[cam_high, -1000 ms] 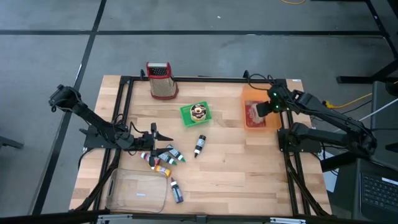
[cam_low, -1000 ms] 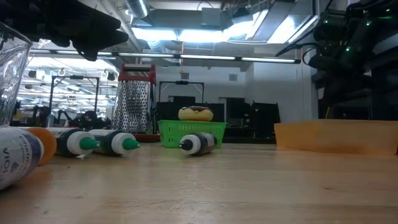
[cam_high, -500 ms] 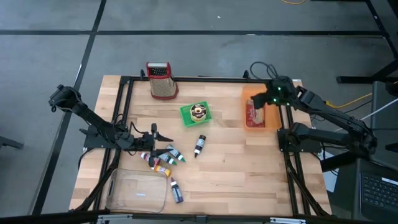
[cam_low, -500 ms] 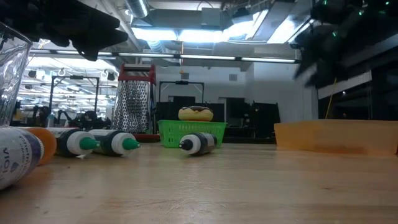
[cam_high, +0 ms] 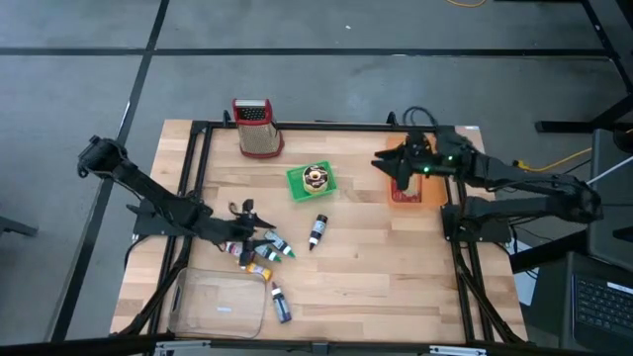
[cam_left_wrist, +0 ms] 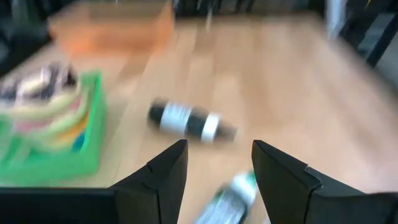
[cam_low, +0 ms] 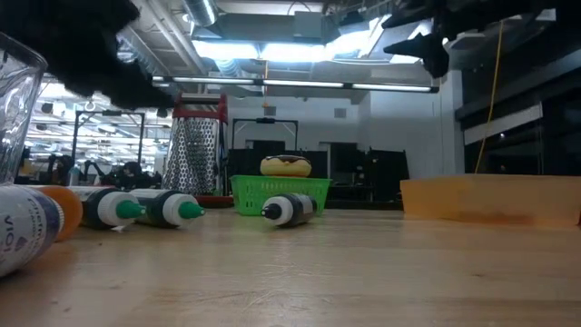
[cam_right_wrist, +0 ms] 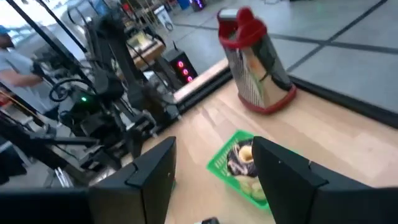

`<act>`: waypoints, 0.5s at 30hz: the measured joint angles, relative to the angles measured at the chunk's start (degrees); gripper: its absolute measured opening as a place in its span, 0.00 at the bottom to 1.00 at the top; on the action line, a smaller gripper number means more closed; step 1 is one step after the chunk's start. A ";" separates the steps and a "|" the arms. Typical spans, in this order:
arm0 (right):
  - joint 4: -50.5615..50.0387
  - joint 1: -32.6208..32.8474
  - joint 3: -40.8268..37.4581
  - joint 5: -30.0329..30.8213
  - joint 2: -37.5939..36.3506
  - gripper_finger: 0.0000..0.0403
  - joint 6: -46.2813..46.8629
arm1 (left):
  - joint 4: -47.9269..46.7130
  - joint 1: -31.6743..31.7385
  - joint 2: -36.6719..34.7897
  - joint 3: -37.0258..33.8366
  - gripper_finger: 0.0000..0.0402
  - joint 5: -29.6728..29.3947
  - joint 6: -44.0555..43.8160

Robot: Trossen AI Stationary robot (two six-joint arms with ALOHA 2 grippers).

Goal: Pick & Place Food Item
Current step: Put the top green food coloring bottle into the transparent bin

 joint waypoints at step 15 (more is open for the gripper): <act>16.90 16.02 -0.02 12.29 16.29 0.53 -3.04 | -51.74 9.06 3.24 25.54 0.43 17.85 9.83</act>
